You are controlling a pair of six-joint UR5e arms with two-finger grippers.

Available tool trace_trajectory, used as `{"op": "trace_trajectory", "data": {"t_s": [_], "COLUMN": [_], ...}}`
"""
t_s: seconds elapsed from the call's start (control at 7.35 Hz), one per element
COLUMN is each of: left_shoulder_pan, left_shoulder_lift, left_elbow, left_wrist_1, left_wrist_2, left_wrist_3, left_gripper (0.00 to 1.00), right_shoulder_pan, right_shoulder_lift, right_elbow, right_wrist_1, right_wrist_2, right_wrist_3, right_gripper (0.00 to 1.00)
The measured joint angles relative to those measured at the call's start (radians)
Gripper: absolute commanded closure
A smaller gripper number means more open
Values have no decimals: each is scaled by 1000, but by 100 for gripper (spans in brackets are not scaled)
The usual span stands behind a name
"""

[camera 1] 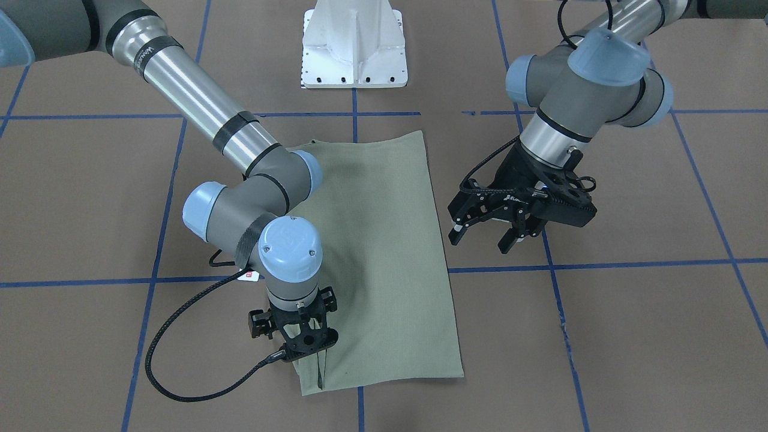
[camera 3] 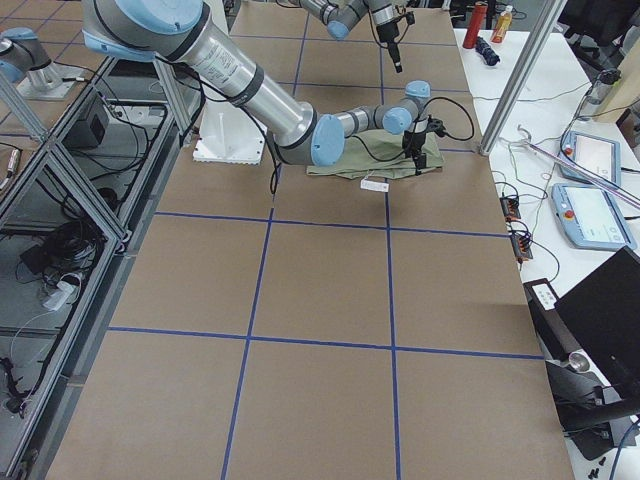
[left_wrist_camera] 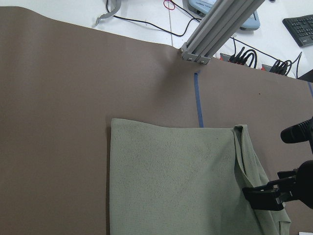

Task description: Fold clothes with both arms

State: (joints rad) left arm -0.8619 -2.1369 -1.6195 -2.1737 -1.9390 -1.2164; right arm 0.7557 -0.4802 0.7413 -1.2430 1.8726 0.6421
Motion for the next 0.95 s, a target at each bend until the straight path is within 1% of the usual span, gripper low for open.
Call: {"op": "trace_trajectory", "data": {"t_s": [0.95], "left_shoulder_pan": [1], "left_shoulder_lift": [1], "left_elbow": [5], "left_wrist_1": [-8], "left_wrist_2": [2], "left_wrist_3": [9], "left_gripper": [0], "right_shoulder_pan": [62], "right_shoulder_lift": [-50], "right_elbow": [2], "right_wrist_1": [-1], "right_wrist_2": [9], "right_wrist_3": [-105], "right_gripper": [0]}}
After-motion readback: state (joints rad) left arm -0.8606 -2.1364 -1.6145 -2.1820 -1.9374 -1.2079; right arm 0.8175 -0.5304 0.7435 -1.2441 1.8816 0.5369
